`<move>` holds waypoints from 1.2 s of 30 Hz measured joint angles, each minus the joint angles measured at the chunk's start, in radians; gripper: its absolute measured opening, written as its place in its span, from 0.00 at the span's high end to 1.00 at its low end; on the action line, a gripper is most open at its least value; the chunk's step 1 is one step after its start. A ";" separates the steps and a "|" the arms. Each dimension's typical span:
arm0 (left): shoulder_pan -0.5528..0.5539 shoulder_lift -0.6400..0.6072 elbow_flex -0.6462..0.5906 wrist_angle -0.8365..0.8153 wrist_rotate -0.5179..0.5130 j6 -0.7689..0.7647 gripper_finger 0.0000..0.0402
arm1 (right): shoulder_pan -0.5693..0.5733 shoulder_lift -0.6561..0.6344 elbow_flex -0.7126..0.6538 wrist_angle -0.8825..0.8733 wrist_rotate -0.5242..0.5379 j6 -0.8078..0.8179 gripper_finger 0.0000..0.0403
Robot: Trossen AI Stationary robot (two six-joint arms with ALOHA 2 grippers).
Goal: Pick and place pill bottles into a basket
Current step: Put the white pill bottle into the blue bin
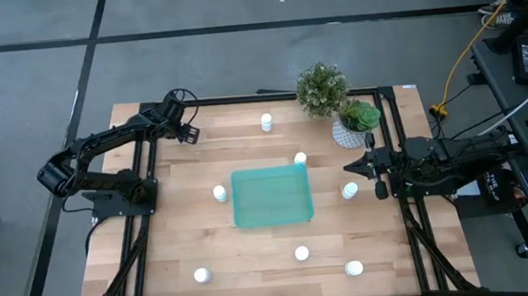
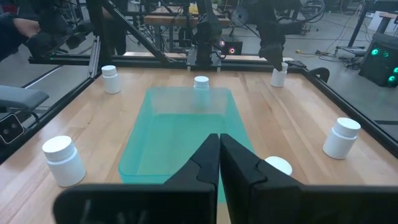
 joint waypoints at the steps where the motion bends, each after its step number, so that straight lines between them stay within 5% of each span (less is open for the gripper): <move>1: 0.000 0.000 0.000 0.000 -0.001 0.000 0.58 | 0.000 0.000 0.000 0.000 0.000 0.000 0.96; 15: 0.000 0.000 0.000 0.006 0.014 0.038 0.61 | 0.000 0.000 0.000 0.000 0.000 0.000 0.96; 25: 0.000 -0.014 0.000 0.034 0.171 0.139 0.61 | 0.000 0.000 0.000 0.000 0.000 -0.004 0.96; 36: -0.020 -0.182 0.000 0.035 0.302 0.206 0.61 | 0.000 0.000 0.000 0.000 0.002 -0.082 0.96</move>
